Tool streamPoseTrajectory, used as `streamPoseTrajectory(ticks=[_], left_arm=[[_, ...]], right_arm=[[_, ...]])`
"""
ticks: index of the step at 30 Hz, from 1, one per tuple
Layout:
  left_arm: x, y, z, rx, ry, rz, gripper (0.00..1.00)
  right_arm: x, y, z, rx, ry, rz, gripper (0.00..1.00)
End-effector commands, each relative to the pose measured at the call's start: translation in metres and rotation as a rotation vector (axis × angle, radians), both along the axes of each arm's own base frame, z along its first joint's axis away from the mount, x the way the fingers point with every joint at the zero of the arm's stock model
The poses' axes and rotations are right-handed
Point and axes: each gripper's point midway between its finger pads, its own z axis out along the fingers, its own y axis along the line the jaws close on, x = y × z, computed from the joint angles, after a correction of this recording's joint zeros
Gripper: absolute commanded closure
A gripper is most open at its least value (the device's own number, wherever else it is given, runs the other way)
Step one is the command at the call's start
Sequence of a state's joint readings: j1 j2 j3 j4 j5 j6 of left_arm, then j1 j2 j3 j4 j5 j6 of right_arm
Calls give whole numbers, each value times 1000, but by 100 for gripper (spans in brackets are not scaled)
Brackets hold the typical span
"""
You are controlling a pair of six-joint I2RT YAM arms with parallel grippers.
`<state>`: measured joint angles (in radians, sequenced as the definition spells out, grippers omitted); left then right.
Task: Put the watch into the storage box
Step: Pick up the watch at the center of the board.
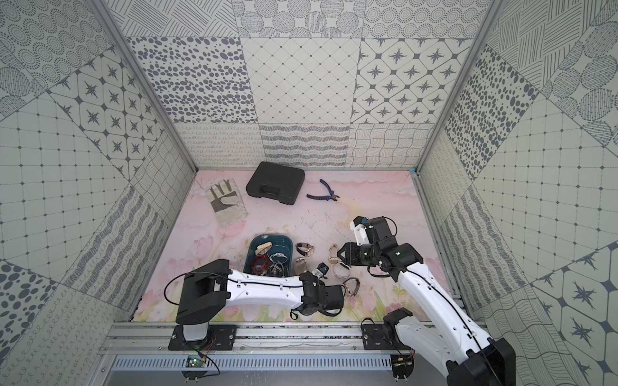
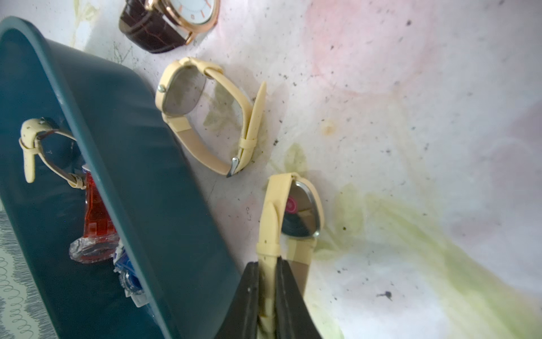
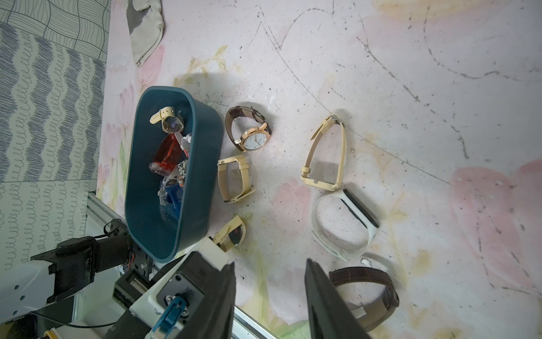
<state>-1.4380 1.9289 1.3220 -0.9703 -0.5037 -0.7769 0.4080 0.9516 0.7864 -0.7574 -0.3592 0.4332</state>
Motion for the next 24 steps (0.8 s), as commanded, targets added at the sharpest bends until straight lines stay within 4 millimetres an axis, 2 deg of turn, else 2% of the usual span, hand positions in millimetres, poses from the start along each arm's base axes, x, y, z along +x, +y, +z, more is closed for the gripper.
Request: streamPoseTrajectory(ticks=[1, 6, 11, 15, 19, 24], left_arm=[[7, 4, 9, -8, -37, 12, 89], [8, 0, 17, -74, -44, 8, 92], [4, -10, 24, -274, 39, 18, 98], [9, -11, 51, -502, 98, 52, 99], [20, 9, 75, -655, 112, 113, 98], [43, 52, 79, -738, 122, 236, 98]], right_arm=[[2, 3, 6, 21, -47, 22, 57], [1, 5, 6, 27, -46, 32, 57], [1, 6, 7, 35, -48, 40, 57], [0, 7, 7, 37, -48, 44, 57], [0, 7, 8, 39, -53, 43, 56], [0, 7, 9, 42, -55, 49, 57]])
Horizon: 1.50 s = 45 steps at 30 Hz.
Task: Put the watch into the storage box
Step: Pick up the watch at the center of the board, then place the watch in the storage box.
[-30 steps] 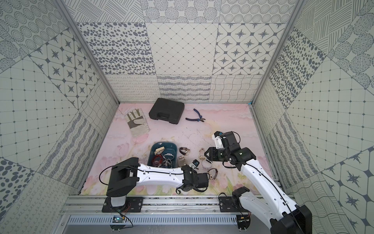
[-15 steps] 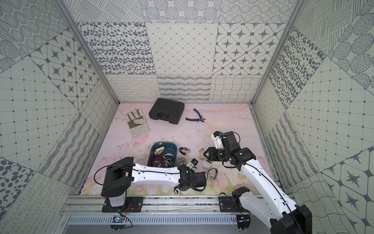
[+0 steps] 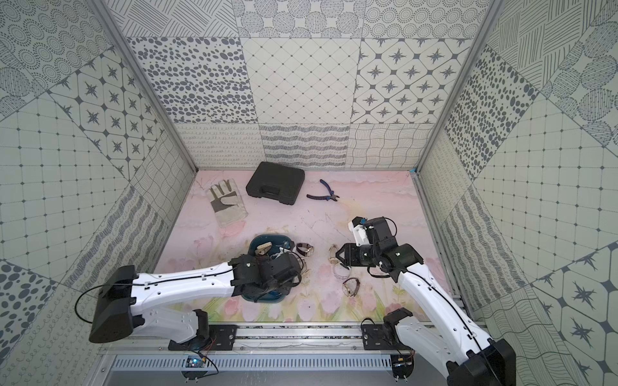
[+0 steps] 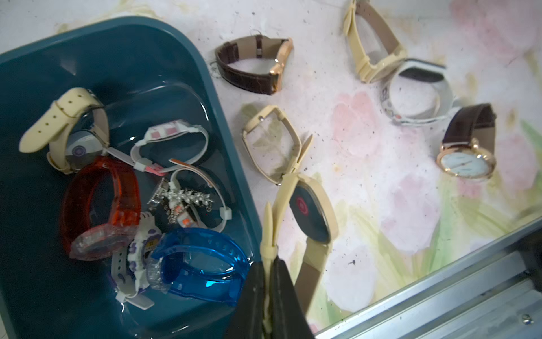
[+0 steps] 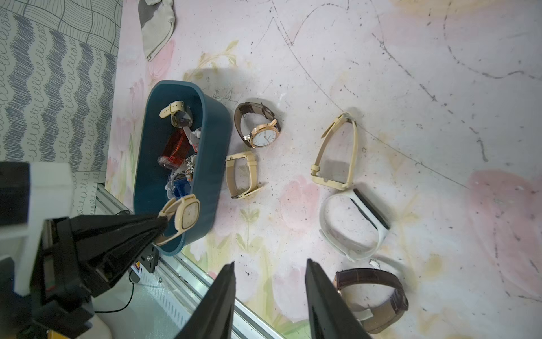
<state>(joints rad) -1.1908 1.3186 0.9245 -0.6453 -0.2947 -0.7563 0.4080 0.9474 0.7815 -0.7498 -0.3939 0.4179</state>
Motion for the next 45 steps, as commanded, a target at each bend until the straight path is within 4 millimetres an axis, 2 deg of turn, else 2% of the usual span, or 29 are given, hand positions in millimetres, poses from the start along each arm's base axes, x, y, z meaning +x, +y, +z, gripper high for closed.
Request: streamPoseTrajectory(ticks=[1, 5, 10, 19, 26, 36, 45], left_arm=[[15, 12, 10, -196, 59, 66, 98], [39, 34, 7, -230, 59, 148, 98], [64, 48, 4, -243, 51, 212, 98], [95, 33, -19, -215, 78, 212, 99], [103, 16, -31, -237, 101, 188, 98], [106, 12, -49, -220, 117, 176, 97], [99, 11, -58, -222, 136, 173, 85]], right_arm=[[3, 3, 7, 20, -50, 17, 56], [2, 3, 7, 21, -50, 18, 57], [1, 3, 8, 23, -54, 19, 56], [1, 3, 8, 24, -55, 21, 56], [1, 3, 8, 22, -56, 22, 56], [1, 4, 7, 20, -57, 25, 56], [-1, 4, 8, 21, -62, 30, 56]])
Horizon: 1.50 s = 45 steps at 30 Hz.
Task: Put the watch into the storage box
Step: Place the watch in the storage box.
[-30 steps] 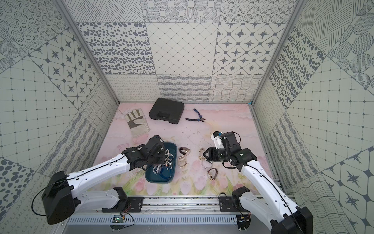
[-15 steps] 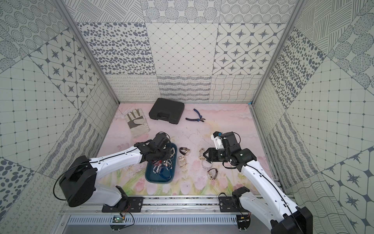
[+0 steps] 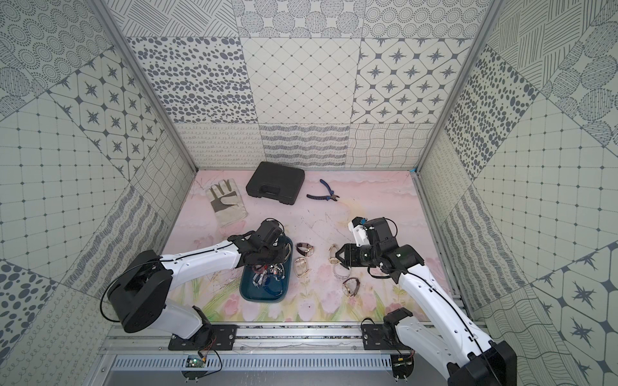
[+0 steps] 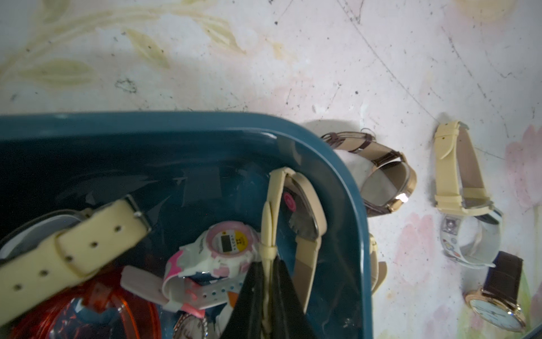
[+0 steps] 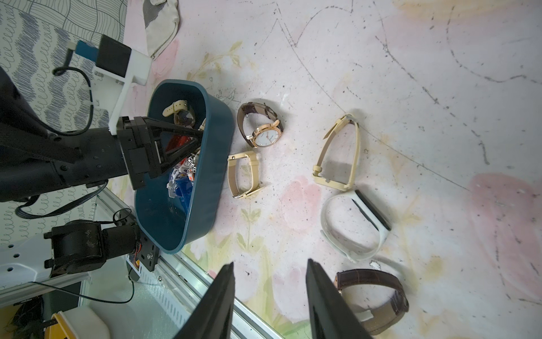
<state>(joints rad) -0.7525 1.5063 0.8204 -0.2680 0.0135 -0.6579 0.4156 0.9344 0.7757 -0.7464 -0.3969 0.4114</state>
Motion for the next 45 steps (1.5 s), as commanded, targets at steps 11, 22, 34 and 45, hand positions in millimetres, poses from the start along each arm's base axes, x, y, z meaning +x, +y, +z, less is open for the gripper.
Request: streamPoseTrajectory(ticks=[11, 22, 34, 45], left_arm=[[-5, -6, 35, -60, -113, -25, 61], [-22, 2, 100, -137, -227, -40, 61], [-78, 62, 136, -84, -262, -61, 62], [-99, 89, 122, -73, -246, -37, 63]], right_arm=[[2, 4, 6, 17, -50, 19, 55], [-6, 25, -4, 9, -35, 82, 55], [-3, 86, -63, -177, 53, 184, 56], [27, 119, -92, -342, 59, 189, 57]])
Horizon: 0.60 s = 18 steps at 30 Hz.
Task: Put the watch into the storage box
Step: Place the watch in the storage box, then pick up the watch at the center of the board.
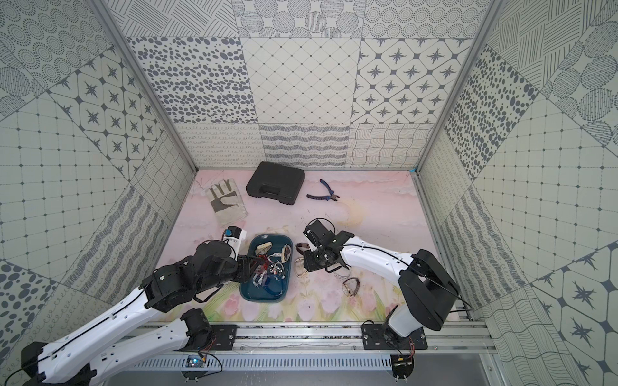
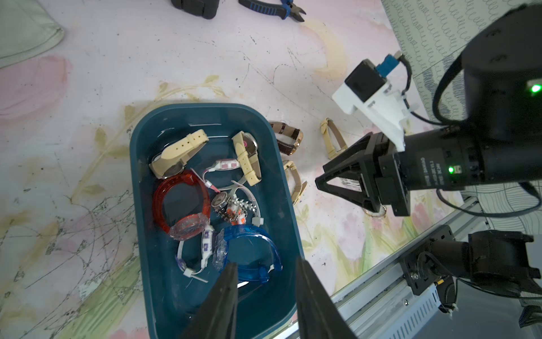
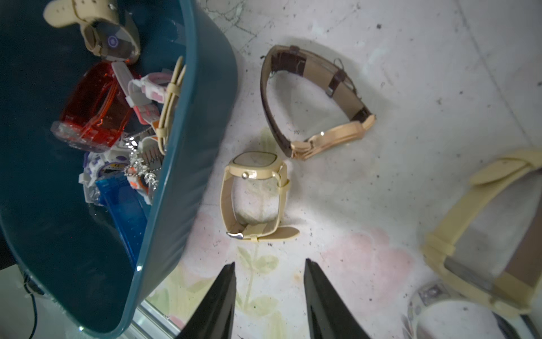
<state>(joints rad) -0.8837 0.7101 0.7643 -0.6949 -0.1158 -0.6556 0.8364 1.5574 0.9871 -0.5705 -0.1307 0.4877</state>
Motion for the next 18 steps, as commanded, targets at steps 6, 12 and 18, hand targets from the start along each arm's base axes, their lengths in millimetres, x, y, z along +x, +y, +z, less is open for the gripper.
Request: streamPoseTrajectory(ticks=[6, 12, 18], left_arm=[[-14, 25, -11, 61, 19, 27, 63], [-13, 25, -10, 66, 14, 25, 62], [-12, 26, -11, 68, 11, 29, 62]], right_arm=[[21, 10, -17, -91, -37, -22, 59], [24, 15, -23, -116, -42, -12, 60], [22, 15, -35, -144, -26, 2, 62]])
